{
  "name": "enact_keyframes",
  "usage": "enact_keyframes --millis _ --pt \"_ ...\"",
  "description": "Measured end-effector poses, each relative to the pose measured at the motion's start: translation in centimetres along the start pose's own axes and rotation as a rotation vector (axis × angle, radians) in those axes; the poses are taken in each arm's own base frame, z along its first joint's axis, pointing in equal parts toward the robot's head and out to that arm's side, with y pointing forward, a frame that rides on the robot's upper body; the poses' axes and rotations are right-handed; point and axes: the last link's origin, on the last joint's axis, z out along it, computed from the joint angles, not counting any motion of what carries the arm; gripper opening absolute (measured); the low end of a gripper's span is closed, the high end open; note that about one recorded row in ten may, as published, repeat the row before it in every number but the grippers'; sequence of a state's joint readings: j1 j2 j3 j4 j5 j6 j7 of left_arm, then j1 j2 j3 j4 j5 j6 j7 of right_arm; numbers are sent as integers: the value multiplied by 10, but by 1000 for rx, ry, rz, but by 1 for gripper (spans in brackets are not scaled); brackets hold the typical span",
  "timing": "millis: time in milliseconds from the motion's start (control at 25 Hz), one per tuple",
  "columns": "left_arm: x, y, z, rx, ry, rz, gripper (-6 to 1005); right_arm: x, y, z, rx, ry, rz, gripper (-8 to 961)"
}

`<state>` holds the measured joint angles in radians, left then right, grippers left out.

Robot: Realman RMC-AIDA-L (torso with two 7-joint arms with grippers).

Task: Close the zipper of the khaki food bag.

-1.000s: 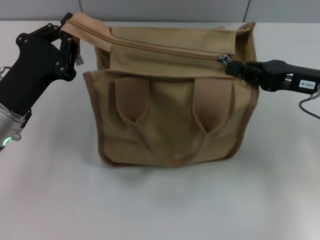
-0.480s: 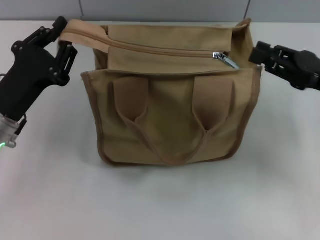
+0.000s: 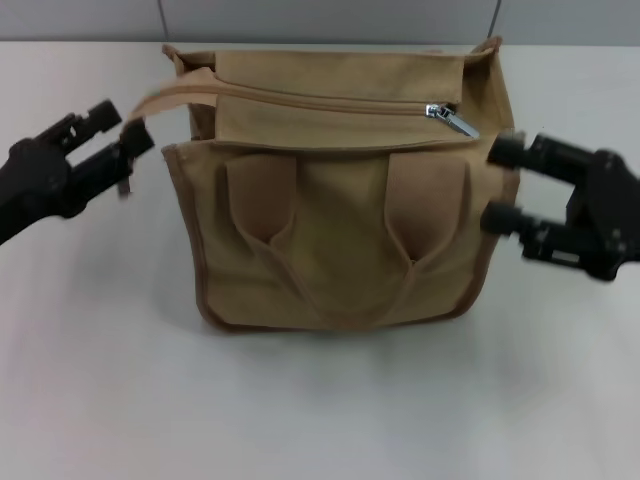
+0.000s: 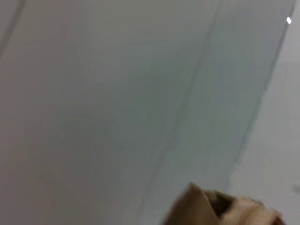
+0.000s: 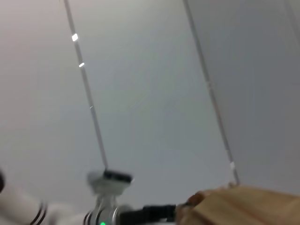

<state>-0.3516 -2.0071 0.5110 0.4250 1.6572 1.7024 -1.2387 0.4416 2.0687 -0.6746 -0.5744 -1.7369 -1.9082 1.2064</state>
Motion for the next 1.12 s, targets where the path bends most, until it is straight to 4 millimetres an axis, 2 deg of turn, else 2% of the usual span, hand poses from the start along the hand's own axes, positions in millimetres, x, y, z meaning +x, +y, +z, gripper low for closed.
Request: enact_keyframes --millis 80,160,240,400,480,560,640,720,840,1000,1120 --pt "0 0 0 0 0 0 534 2 1 1 -18 20 -1 742" --pt "12 5 -19 -106 -105 -63 602 7 4 6 -62 73 -1 742" --pt "17 12 -25 -167 -106 -66 657 9 4 9 -84 101 -2 742" --pt "17 24 -25 -250 -99 -43 768 14 6 14 -113 138 -4 742" --pt "4 38 -16 -334 -116 27 824 18 7 16 -132 162 -5 742" --pt "-6 47 -9 -393 -144 64 823 25 10 19 -145 171 -10 741" --pt "-6 47 -9 -393 -144 64 822 28 10 20 -146 173 -12 741" --pt "-30 64 10 -508 -224 113 821 34 11 23 -145 185 -11 741" --pt "-32 65 12 -514 -231 120 819 46 12 28 -141 219 -19 741" --pt "-58 65 23 -482 -329 154 819 62 13 36 -132 259 -28 741" --pt "-61 66 23 -482 -336 149 818 65 13 38 -130 270 -27 742"
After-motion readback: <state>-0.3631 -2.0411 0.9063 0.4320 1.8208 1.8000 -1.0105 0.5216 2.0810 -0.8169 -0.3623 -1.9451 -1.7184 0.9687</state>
